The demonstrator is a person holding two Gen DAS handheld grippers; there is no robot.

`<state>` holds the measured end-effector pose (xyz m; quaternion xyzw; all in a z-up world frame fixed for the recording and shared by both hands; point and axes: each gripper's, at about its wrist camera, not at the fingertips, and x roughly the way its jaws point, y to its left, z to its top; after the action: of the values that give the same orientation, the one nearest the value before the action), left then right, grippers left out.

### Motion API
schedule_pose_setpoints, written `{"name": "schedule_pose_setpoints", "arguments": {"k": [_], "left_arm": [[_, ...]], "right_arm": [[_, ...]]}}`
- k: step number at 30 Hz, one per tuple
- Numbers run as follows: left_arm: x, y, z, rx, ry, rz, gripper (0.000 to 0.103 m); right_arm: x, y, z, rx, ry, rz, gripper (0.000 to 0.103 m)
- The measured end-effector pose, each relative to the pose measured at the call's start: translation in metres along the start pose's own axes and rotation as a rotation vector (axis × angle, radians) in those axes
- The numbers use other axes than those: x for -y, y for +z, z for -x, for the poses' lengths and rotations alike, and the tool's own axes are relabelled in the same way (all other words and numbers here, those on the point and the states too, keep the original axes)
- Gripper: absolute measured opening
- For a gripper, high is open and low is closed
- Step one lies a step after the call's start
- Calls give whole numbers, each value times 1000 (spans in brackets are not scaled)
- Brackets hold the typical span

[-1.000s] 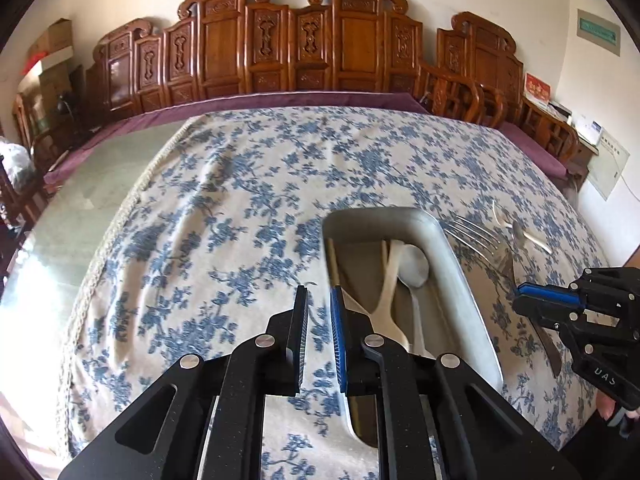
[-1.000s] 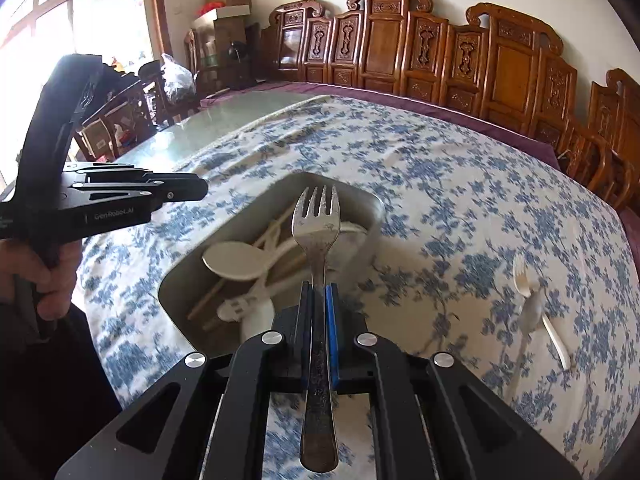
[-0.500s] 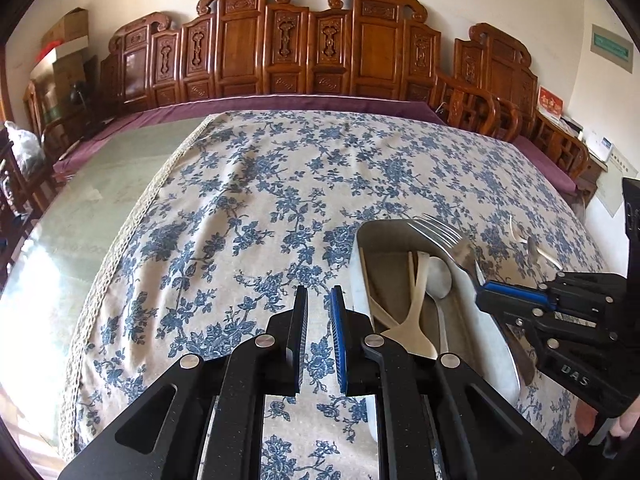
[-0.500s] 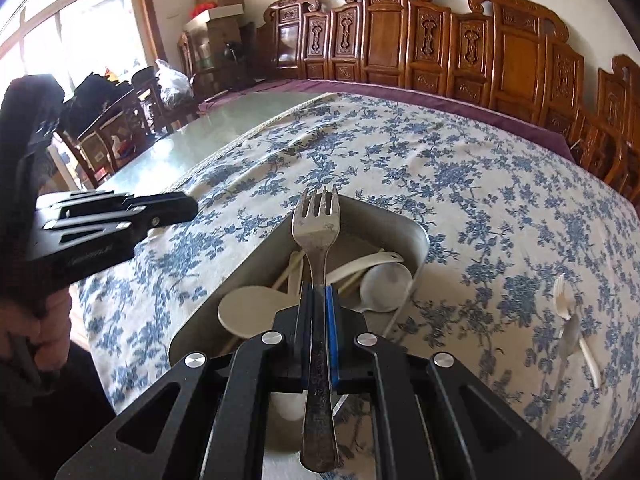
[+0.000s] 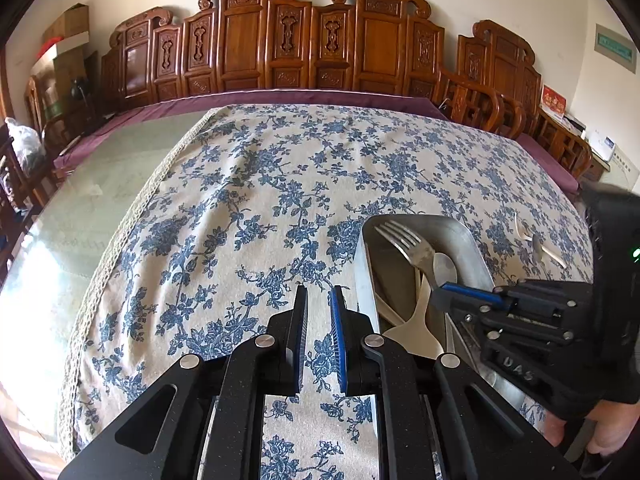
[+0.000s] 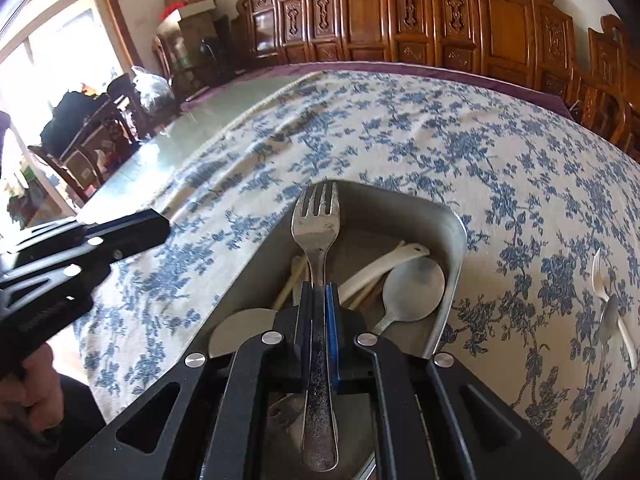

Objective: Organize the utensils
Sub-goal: 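Lower the metal fork into the tray and open the right tool, then move the open right tool toward the remaining fork and spoon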

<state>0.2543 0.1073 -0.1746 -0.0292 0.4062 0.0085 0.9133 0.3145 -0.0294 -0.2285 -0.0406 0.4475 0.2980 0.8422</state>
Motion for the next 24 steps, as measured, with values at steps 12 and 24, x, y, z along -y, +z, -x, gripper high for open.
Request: {"name": "schedule_pose_setpoints", "arguments": {"k": [12, 24], "left_arm": [[2, -1, 0, 1, -1, -4, 10], [49, 0, -3, 9, -56, -65, 26]], "right_arm": [[3, -7, 0, 10, 49, -13, 10], [53, -25, 76, 124, -47, 86, 10]]}}
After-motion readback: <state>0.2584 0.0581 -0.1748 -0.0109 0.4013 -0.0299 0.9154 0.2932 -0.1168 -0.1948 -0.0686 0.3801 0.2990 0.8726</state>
